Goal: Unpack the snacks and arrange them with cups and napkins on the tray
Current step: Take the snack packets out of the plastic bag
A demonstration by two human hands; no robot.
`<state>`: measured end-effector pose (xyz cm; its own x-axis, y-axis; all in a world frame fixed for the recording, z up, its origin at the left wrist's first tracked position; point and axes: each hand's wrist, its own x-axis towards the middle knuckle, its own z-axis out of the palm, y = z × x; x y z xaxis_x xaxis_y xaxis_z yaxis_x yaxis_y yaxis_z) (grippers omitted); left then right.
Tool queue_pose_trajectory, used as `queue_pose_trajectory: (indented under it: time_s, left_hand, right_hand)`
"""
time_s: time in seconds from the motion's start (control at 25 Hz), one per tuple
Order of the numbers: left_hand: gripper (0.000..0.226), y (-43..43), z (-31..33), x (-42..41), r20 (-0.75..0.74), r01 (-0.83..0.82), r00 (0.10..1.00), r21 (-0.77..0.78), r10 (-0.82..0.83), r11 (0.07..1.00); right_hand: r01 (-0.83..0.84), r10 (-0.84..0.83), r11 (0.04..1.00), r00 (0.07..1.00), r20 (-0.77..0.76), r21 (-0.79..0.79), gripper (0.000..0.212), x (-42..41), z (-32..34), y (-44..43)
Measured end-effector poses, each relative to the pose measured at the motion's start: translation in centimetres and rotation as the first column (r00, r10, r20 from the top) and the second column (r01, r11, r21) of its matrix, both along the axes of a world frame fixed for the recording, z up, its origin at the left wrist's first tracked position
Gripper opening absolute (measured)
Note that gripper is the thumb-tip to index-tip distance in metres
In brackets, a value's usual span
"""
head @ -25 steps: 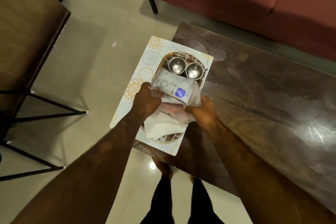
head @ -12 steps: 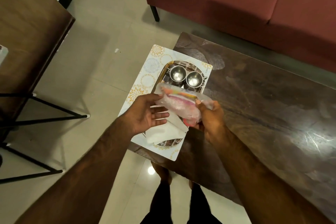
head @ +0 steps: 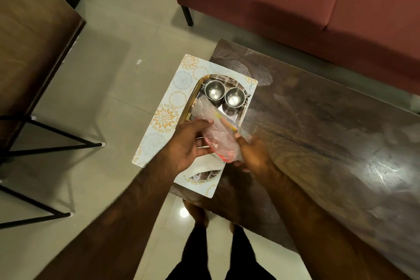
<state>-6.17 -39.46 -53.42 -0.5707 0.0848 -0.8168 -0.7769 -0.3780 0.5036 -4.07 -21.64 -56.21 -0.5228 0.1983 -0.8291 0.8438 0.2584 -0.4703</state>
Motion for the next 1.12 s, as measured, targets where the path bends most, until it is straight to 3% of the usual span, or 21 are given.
queue_pose_trajectory:
  time_s: [0.08, 0.16, 0.24, 0.32, 0.4, 0.48, 0.64, 0.88, 1.0, 1.12]
  left_hand:
    - [0.019, 0.2, 0.7, -0.4, -0.027, 0.001, 1.0, -0.061, -0.003, 0.998]
    - [0.016, 0.2, 1.5, -0.8, -0.072, 0.048, 0.996, -0.162, -0.061, 0.986]
    - [0.017, 0.6, 2.3, -1.2, -0.116, 0.109, 0.983, -0.253, -0.142, 0.961]
    - [0.022, 1.2, 3.1, -1.6, -0.155, 0.153, 0.961, -0.387, -0.227, 0.91]
    - [0.026, 1.6, 3.6, -2.0, -0.186, 0.167, 0.934, -0.53, -0.306, 0.831]
    - [0.03, 1.7, 4.1, -2.1, -0.192, 0.199, 0.906, -0.594, -0.378, 0.78]
    - [0.027, 1.4, 5.2, -1.8, -0.177, 0.329, 0.838, -0.591, -0.516, 0.737]
    - [0.048, 0.4, 5.3, -2.0, -0.172, 0.411, 0.84, -0.416, -0.514, 0.811]
    - [0.06, 0.0, 5.0, -1.3, -0.153, 0.488, 0.774, -0.475, -0.615, 0.732]
    - [0.043, -0.6, 4.4, -1.1, -0.178, 0.425, 0.774, -0.566, -0.608, 0.707]
  right_hand:
    - [0.023, -0.004, 0.987, 0.993, -0.119, 0.16, 0.053, -0.2, 0.6, 0.2]
    - [0.045, 0.05, 0.962, 0.941, -0.335, 0.268, 0.047, -0.2, 2.1, 0.5]
    - [-0.033, 0.079, 0.994, 0.881, -0.467, 0.105, 0.036, -0.4, 3.6, 0.3]
    - [-0.255, 0.229, 0.967, 0.834, -0.502, 0.018, 0.044, -0.3, 5.2, -0.6]
    - [-0.421, 0.42, 0.899, 0.748, -0.514, 0.121, 0.066, 0.0, 5.9, -1.5]
    - [-0.463, 0.519, 0.853, 0.709, -0.477, 0.241, 0.068, 0.0, 6.1, -2.2]
    - [-0.349, 0.401, 0.916, 0.777, -0.485, 0.199, 0.016, -0.5, 5.8, -2.3]
    - [-0.205, 0.197, 0.978, 0.862, -0.466, 0.034, 0.025, -1.1, 6.4, -1.8]
    - [-0.115, 0.056, 0.987, 0.903, -0.425, -0.116, 0.026, -1.0, 6.9, -2.1]
    - [-0.051, -0.023, 0.984, 0.912, -0.409, -0.17, 0.029, -1.2, 7.6, -2.5]
